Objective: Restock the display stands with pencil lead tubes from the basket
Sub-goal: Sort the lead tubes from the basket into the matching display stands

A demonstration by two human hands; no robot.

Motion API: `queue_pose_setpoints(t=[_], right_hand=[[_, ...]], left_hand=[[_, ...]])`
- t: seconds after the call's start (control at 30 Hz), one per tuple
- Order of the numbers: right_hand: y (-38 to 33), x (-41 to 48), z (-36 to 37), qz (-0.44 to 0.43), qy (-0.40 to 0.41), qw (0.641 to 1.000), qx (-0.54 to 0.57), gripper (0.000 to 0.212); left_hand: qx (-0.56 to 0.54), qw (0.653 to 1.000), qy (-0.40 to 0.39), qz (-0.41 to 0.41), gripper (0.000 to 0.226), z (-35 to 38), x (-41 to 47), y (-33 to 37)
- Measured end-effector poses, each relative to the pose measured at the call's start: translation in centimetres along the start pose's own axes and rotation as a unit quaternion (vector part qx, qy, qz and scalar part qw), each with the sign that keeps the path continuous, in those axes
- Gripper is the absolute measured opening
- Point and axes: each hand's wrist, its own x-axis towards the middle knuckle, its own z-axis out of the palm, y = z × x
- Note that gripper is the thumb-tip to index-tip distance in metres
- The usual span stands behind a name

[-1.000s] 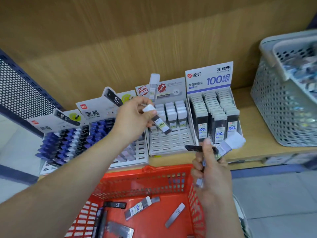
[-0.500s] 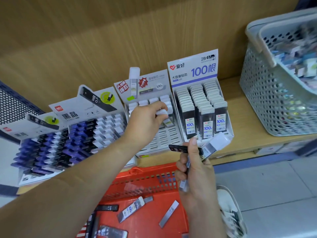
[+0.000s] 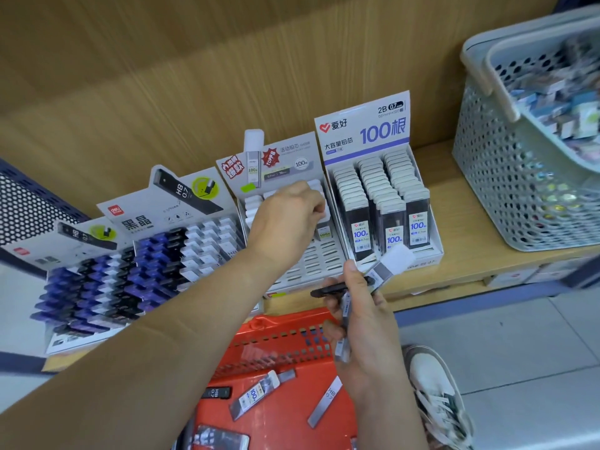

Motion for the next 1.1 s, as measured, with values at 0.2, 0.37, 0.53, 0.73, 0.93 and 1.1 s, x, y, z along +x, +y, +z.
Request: queue_pose_setpoints(t=[0.2, 0.37, 0.53, 0.73, 0.93, 1.1], right_hand=[[0.1, -0.2, 0.1, 0.02, -0.102, 0.994, -0.032, 0.024], [0.9, -1.1, 2.0, -0.029, -0.175, 0.959, -0.219, 0.025], [2.2, -1.8, 3.7, -0.053, -0.231, 0.934, -0.269, 0.018], [2.9, -3.4, 5.6, -0.03, -0.277, 0.931, -0.237, 0.027], [4.5, -3.0, 6.8, -0.027, -0.171, 0.979, -0.104, 0.009], [4.8, -2.6, 7.1, 0.1, -0.139, 0.983, 0.066, 0.02]], left_hand=[[-0.243, 0.95, -0.116, -0.158, 0.017, -2.8, -1.1, 1.8], [-0.337, 0.894, -0.223, -0.193, 0.023, -6.5, -3.7, 2.3], [-0.327, 0.901, -0.117, -0.26, 0.016, -9.2, -5.9, -0.4], [-0.417, 0.85, -0.022, -0.322, 0.021, -12.4, -8.8, -3.8], [-0.52, 0.793, 0.003, -0.319, 0.027, -13.9, -10.7, -5.9], [-0.501, 0.819, -0.044, -0.277, 0.021, -14.6, -10.9, -6.4]])
